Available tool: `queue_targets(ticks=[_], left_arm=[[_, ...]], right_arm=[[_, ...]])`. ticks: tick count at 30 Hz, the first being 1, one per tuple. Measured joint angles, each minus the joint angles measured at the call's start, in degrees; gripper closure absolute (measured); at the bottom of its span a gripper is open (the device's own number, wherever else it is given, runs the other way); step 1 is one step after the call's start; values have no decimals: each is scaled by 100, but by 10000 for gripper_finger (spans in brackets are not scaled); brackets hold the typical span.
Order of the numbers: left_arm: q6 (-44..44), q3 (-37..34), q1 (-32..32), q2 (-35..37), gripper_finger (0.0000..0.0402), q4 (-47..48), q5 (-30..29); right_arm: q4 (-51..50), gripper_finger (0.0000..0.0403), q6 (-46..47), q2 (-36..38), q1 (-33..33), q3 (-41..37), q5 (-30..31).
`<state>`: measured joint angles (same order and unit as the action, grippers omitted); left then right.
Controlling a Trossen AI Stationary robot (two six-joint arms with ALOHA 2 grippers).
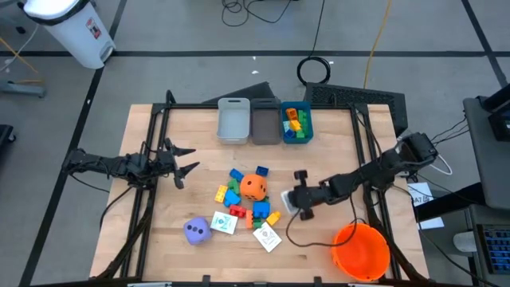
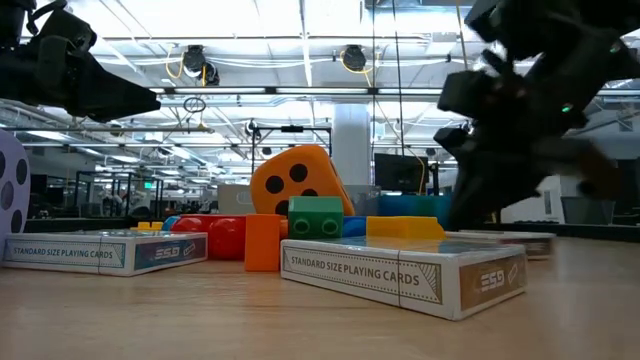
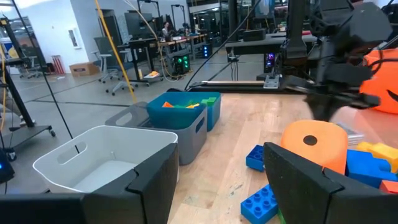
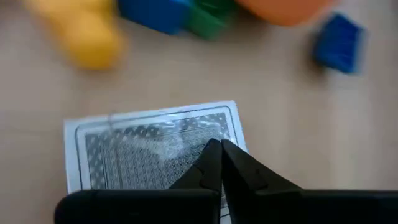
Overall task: Pick & Place Toys
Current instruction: Move the green playing cards to the center of the table, then put the yellow game piece into the blue bin
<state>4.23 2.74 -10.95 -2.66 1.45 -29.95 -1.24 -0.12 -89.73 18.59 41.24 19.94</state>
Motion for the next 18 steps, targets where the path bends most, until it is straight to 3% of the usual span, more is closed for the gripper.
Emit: queue_targets(ticks=[5,11,14,18], left_arm=[[0,-1,0,-1,160,0,0],[0,0,0,-1,160,0,0],[0,0,0,1,160,0,0],[0,1,0,0,160,0,0]], right_arm=[[367,402,-422,-8,-344,-7,1013],[1081,402,-508,1,-460,-7,1736],[1297,399,-394,20,-308,-7,1637],[1814,377,-351,24,-81,-7,712]])
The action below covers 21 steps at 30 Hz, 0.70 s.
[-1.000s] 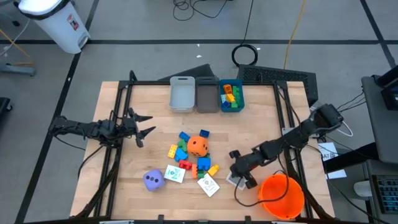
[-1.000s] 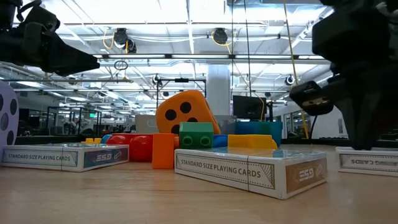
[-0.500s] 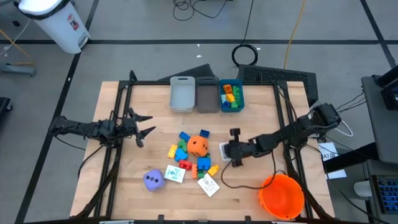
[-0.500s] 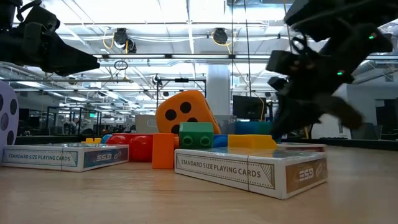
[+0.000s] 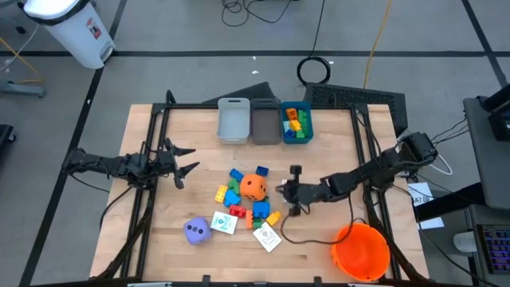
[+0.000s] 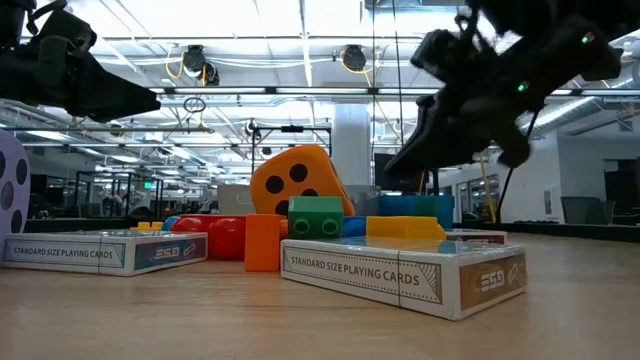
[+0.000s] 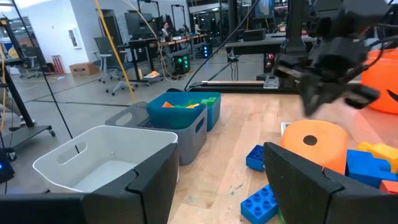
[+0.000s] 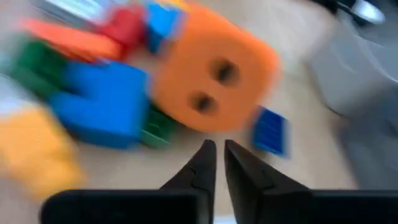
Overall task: Pick & Place Toys
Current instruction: Put the yellow game piece into the blue bin
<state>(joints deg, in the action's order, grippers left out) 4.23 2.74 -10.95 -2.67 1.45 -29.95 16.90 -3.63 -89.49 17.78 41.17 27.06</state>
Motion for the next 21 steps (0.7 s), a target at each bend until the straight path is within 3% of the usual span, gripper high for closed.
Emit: queue_targets(ticks=[11,16,21], left_arm=[[0,-1,1,1,160,0,0],[0,-2,0,0,160,0,0],[0,0,1,-1,160,0,0]], right_arm=[[701,222,722,-85,223,4,-2203],[732,171,978,-526,219,4,-2266],[942,147,729,-1058,219,6,-2281]])
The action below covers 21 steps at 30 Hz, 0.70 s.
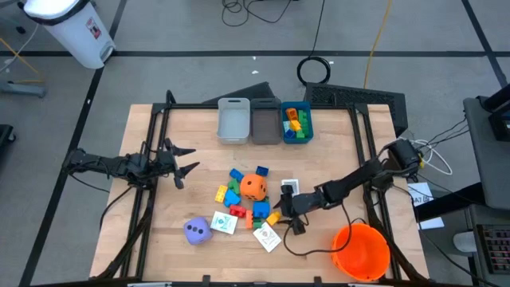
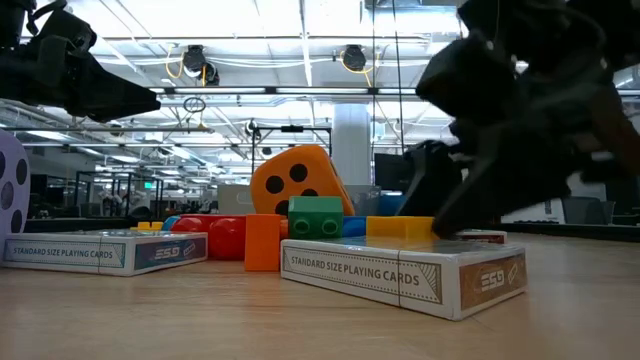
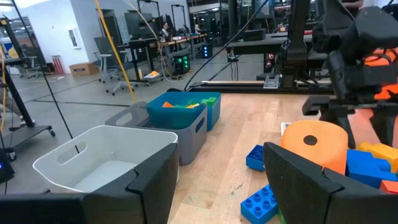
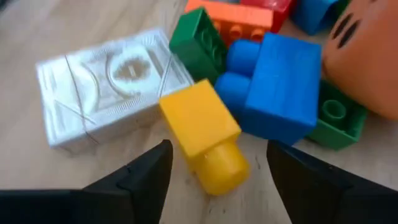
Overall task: Pick & Place Toys
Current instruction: Put the yellow game piece into the blue bin
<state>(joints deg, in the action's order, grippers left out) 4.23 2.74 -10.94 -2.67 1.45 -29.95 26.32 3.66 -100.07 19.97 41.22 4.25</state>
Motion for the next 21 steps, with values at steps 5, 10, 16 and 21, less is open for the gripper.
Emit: queue_targets(ticks=[5,10,16,21], left_arm=[[0,-1,0,2,160,-3,0],[0,-1,-1,0,160,0,-1],[0,-1,-2,2,160,0,0],[0,0,-1,1,160,0,0]], right_arm=[[-5,149,-395,-144,0,3,-172],[8,183,-454,-148,3,3,-309],[5,254,-454,-148,-9,1,-306],[8,297,-567,-148,-9,3,-306]])
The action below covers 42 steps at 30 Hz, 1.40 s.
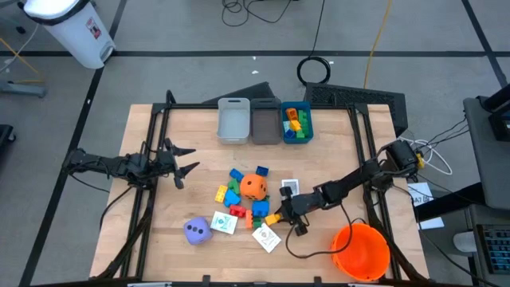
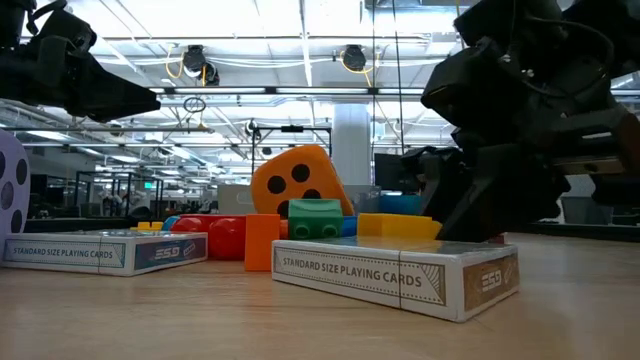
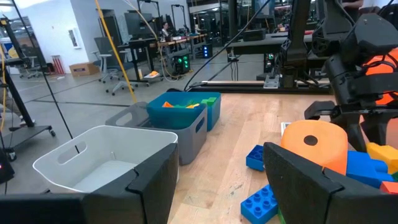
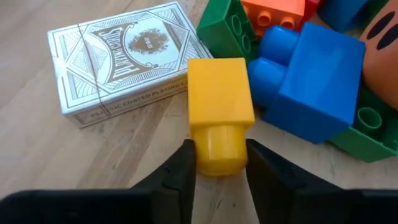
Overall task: Pick & Place Toys
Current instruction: Put the yellow game piece into the blue bin
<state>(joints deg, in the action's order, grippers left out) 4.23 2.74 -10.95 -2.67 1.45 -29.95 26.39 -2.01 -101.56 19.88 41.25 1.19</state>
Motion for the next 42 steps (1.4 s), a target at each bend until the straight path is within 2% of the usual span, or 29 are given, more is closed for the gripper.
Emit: queue_targets(ticks=[7,14,20,24,29,34,42], left_arm=[[0,-2,0,1,160,0,0],[0,-2,0,0,160,1,0],[0,0,-1,1,160,0,0],[0,0,1,1,160,0,0],[0,-1,0,0,160,0,0],[0,-1,-1,0,160,0,0],[0,-2,1,-1,160,0,0]], right_arm=[[-154,280,-218,215,0,0,2],[-924,297,-217,1255,0,-2,95],[-1551,297,-169,2365,0,-2,1000],[-2082,290,174,3083,-110,-2,1999],[-2476,296,494,3664,-768,-2,2852],[-2470,297,955,3631,-1920,-2,2908],[-2459,293,1469,2898,-3887,-2,2899]])
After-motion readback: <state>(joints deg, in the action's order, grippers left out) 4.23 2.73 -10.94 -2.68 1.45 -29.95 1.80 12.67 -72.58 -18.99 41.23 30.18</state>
